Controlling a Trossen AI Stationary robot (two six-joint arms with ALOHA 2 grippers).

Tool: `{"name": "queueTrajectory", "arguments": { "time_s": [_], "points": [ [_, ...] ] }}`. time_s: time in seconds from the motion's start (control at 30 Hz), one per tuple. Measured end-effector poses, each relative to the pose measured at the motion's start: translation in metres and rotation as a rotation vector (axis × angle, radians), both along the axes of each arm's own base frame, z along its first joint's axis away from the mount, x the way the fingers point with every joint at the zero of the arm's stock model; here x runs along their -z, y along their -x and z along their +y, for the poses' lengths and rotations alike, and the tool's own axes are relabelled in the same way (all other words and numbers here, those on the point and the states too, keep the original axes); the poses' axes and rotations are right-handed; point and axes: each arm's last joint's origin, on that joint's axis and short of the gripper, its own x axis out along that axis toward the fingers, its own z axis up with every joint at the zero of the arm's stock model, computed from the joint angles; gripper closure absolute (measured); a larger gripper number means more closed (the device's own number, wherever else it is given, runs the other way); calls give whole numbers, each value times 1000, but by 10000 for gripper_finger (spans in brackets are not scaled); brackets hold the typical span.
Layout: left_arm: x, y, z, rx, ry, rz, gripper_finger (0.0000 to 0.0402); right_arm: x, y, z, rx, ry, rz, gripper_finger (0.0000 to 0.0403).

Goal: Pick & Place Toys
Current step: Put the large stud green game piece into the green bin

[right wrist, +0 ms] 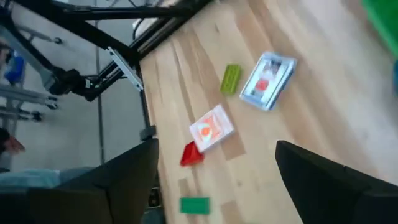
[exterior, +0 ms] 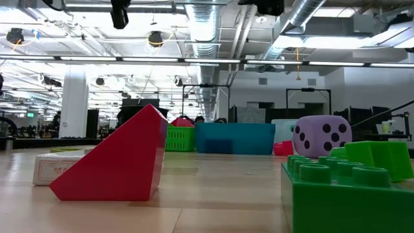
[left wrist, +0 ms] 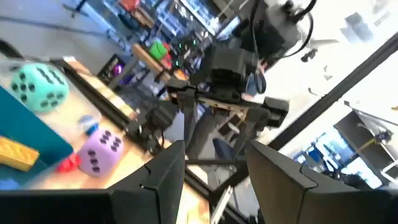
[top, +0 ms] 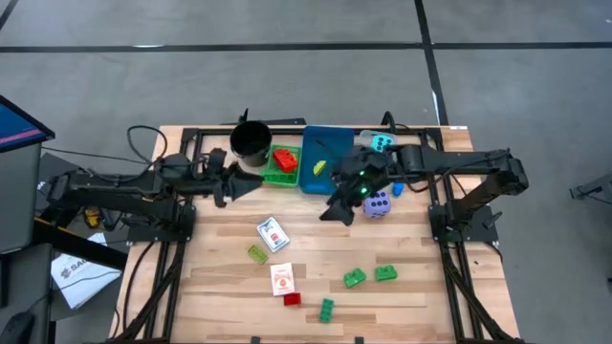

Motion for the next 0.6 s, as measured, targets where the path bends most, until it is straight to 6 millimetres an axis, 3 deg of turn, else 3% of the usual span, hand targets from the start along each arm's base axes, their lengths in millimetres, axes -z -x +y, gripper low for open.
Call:
{"name": "queueTrajectory", "arguments": {
  "time_s": [0.3, 0.37, 0.6],
  "points": [
    [20, -22, -31, 157, -5, 117, 236, 30, -23, 31, -28, -149, 139, 86],
    [24, -26, -39, 192, -9, 132, 236, 32, -21, 41, -57, -185, 175, 86],
    [32, -31, -58, 273, -69, 164, 236, 3, 6, 67, -24, -234, 112, 85]
  ]
}}
